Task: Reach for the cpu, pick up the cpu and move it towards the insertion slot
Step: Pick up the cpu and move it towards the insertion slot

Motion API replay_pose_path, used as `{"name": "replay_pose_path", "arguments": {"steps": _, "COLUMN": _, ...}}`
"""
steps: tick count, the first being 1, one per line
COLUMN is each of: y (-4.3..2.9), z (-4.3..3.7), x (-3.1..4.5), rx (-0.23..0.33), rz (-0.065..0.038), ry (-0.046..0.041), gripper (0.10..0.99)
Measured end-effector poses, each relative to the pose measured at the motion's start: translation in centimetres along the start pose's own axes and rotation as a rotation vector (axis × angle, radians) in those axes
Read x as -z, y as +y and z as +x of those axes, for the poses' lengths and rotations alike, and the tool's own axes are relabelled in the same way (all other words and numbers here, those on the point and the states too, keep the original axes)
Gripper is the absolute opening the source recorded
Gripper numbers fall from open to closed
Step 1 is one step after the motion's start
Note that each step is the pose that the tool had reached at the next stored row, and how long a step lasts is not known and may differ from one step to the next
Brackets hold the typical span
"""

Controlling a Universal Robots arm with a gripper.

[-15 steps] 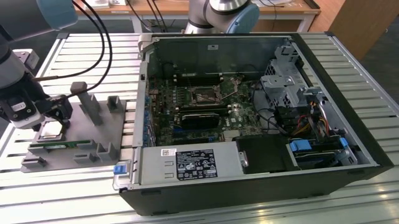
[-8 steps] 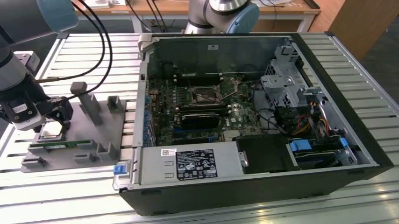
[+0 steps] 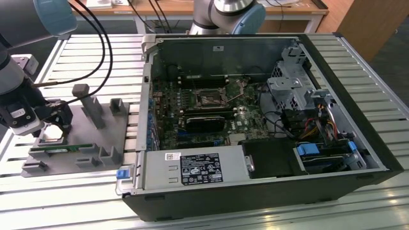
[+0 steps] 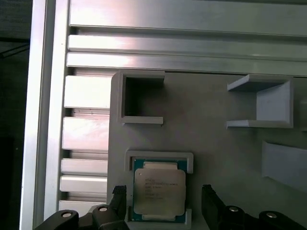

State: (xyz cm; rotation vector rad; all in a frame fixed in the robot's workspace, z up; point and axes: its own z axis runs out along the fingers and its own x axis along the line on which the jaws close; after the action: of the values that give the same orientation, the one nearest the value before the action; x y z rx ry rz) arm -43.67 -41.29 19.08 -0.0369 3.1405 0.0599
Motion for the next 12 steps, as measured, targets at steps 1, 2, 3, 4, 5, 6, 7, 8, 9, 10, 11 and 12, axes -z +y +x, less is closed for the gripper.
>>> {"name": "replay_pose_path", "arguments": {"steps": 1, "y": 0.00, "z": 0.03, "x": -0.07, "rx": 0.000, "rz": 0.000, "ry": -0.0001, "gripper": 0.722}}
{"name": "replay_pose_path", "arguments": {"steps": 2, "y": 0.00, "z": 0.04, "x": -0.15, "rx": 0.000, "rz": 0.000, "ry": -0.0002, "gripper": 0.722}}
{"name": "replay_pose_path", "arguments": {"steps": 3, "y": 0.01, "z": 0.05, "x": -0.22, "rx": 0.000, "rz": 0.000, "ry": -0.0001, "gripper": 0.722}}
{"name": "replay_pose_path", "arguments": {"steps": 4, "y": 0.05, "z": 0.06, "x": -0.26, "rx": 0.000, "rz": 0.000, "ry": 0.0001, "gripper": 0.722}}
{"name": "replay_pose_path", "arguments": {"steps": 5, "y": 0.09, "z": 0.06, "x": -0.29, "rx": 0.000, "rz": 0.000, "ry": 0.0000, "gripper": 0.722}}
{"name": "replay_pose_path", "arguments": {"steps": 6, "y": 0.10, "z": 0.08, "x": -0.33, "rx": 0.000, "rz": 0.000, "ry": 0.0001, "gripper": 0.706}}
{"name": "replay_pose_path", "arguments": {"steps": 7, "y": 0.11, "z": 0.10, "x": -0.36, "rx": 0.000, "rz": 0.000, "ry": 0.0002, "gripper": 0.706}}
{"name": "replay_pose_path", "arguments": {"steps": 8, "y": 0.12, "z": 0.12, "x": -0.40, "rx": 0.000, "rz": 0.000, "ry": 0.0000, "gripper": 0.639}}
{"name": "replay_pose_path", "arguments": {"steps": 9, "y": 0.13, "z": 0.14, "x": -0.42, "rx": 0.000, "rz": 0.000, "ry": 0.0000, "gripper": 0.639}}
{"name": "replay_pose_path", "arguments": {"steps": 10, "y": 0.13, "z": 0.17, "x": -0.45, "rx": 0.000, "rz": 0.000, "ry": 0.0000, "gripper": 0.639}}
{"name": "replay_pose_path", "arguments": {"steps": 11, "y": 0.14, "z": 0.20, "x": -0.48, "rx": 0.000, "rz": 0.000, "ry": -0.0001, "gripper": 0.639}}
{"name": "replay_pose_path", "arguments": {"steps": 12, "y": 0.14, "z": 0.24, "x": -0.51, "rx": 0.000, "rz": 0.000, "ry": 0.0000, "gripper": 0.639}}
